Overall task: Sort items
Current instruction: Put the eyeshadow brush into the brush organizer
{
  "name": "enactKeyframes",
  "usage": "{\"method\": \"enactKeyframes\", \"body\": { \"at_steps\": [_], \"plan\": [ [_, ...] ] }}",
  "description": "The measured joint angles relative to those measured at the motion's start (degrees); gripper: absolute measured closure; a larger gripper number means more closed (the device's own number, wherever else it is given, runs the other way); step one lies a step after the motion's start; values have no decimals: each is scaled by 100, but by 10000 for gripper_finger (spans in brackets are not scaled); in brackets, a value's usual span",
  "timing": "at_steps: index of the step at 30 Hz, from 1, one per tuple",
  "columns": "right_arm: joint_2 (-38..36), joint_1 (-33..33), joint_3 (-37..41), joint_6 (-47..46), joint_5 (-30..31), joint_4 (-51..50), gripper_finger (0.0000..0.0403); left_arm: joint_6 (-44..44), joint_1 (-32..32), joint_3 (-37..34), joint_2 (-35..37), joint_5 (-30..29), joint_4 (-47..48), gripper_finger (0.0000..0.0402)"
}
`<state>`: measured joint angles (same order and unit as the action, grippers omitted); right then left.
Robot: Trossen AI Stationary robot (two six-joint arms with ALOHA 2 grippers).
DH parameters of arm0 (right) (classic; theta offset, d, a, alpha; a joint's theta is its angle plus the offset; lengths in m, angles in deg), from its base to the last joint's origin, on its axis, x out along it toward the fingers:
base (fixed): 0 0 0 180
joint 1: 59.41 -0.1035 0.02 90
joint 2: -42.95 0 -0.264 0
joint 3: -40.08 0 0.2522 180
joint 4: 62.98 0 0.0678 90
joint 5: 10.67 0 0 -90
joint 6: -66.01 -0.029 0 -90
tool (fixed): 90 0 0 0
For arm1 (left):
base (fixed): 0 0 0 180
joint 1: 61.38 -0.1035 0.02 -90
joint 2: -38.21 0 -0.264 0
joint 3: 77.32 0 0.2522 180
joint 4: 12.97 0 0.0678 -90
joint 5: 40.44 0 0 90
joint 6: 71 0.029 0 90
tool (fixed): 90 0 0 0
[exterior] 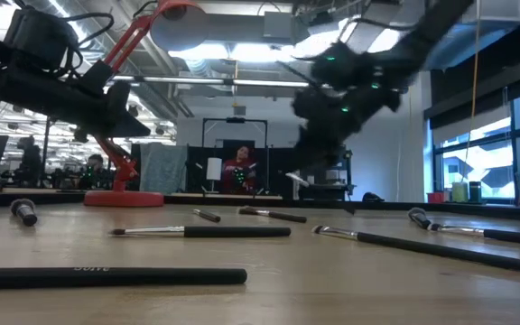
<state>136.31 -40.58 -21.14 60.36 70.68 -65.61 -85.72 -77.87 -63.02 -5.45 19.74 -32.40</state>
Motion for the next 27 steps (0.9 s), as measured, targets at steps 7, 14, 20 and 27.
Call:
{"method": "enactKeyframes", "body": {
  "at_steps": [7, 14, 20, 27],
  "plan": [
    [-992, 8, 1545, -59, 332, 2038, 402, -62, 0, 158, 0, -26, -5, 399],
    [-1707, 9, 2340, -416, 181, 3341, 402, -113, 0, 329, -92, -119, -8, 399],
    [-2575, -343, 2269, -1340, -130, 2728, 403, -1073, 191, 375, -629, -658, -7, 399],
    [-3361, -1880, 2267, -1086, 1523, 1548, 403, -2189, 967, 375, -1713, -914, -373, 399]
  ]
}}
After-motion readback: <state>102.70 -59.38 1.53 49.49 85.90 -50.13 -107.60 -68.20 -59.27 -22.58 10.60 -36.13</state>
